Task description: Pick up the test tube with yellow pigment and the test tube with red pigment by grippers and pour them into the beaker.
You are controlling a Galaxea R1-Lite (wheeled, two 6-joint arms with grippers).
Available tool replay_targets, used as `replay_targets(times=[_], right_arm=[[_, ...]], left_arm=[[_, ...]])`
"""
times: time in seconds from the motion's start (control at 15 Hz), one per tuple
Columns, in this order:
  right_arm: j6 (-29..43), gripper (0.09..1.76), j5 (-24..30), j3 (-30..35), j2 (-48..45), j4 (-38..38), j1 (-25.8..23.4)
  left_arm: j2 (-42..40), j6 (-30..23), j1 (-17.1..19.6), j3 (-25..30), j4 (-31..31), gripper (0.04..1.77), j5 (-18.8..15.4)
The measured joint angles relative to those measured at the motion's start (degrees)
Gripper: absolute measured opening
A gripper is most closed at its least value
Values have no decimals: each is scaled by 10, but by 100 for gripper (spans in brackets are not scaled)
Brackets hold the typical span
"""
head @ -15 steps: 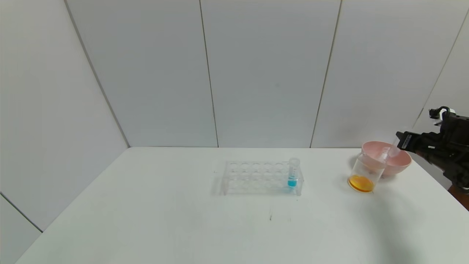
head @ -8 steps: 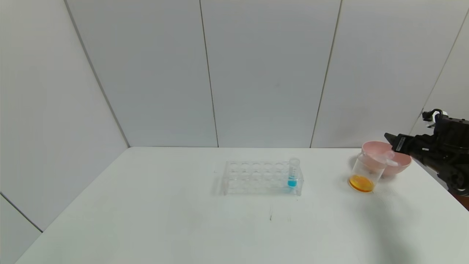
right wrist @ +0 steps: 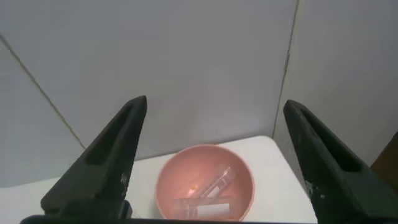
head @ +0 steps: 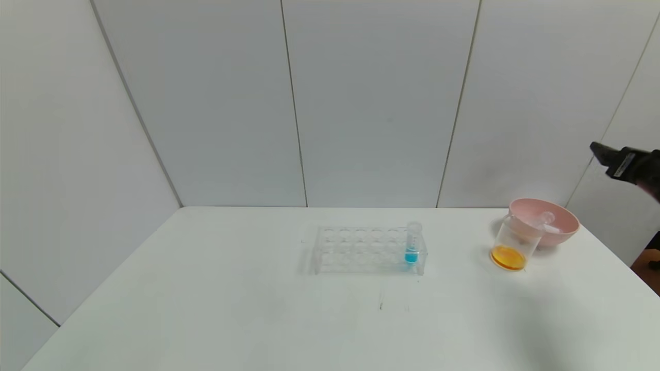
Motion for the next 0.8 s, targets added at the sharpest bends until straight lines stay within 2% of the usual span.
replay_targets(times=[0.33,0.8], right_arm=[[-5,163,3,139,-281,27,4],[-28,168,-17,340,-731,248,94]], left_arm=[[0,0,0,0,0,176,0],[0,0,0,0,0,176,0]])
